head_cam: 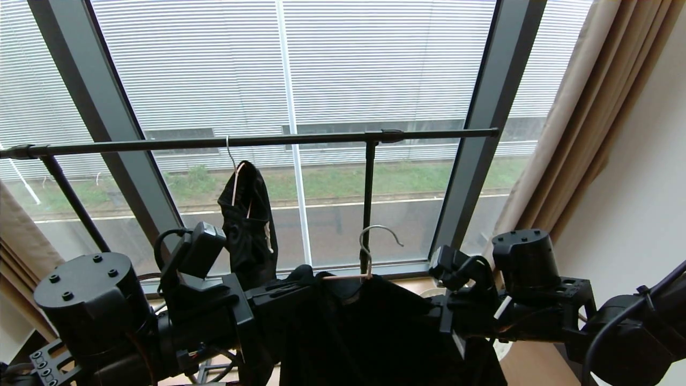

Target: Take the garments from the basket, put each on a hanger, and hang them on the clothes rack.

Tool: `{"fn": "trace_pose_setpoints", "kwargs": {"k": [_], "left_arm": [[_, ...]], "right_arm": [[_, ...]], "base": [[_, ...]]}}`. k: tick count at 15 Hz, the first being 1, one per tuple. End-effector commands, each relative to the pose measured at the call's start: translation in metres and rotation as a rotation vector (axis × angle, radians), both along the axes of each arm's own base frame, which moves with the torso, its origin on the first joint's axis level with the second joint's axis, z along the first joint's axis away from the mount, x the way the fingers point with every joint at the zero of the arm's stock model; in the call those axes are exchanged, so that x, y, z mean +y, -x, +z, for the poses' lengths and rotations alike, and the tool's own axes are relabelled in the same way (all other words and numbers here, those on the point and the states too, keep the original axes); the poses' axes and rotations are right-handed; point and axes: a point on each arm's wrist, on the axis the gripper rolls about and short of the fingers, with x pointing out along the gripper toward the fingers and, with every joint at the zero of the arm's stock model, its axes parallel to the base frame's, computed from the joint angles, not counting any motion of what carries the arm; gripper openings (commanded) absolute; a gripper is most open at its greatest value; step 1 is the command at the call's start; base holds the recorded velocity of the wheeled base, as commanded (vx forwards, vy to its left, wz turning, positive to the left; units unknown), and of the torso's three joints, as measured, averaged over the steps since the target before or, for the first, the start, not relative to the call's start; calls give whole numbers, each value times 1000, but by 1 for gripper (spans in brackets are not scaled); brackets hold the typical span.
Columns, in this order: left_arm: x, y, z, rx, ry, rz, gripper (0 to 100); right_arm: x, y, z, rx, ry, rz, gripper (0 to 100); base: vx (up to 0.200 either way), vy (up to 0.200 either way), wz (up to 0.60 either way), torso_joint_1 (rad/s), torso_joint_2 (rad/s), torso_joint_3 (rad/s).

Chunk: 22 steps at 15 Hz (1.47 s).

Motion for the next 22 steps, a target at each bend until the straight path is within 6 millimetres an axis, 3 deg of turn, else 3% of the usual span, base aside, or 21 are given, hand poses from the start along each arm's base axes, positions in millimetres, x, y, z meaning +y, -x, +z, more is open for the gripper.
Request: {"fn": "trace_pose_setpoints", "kwargs": {"k": [1,6,15,16,22], "left_arm": [[-6,4,1,-5,2,-13,0],[-13,7,5,24,-23,0,0],[-15,10,6,34,-33,4,0],[-16,11,6,36,-36,2,100],[-12,16,15,2,-13,18,100]], "right_arm": [[17,1,-25,21,-3,-16,0],[29,1,-32,3,-94,-60,0],[11,6,-12,-87,-214,-11,0],[11,6,-12,-86,-218,-12,0],[4,3,-7,-99,-232,-32,0]], "base": [[0,0,0,0,0,0],[0,0,0,0,0,0],[0,0,0,0,0,0],[0,0,0,0,0,0],[0,0,0,0,0,0]]}}
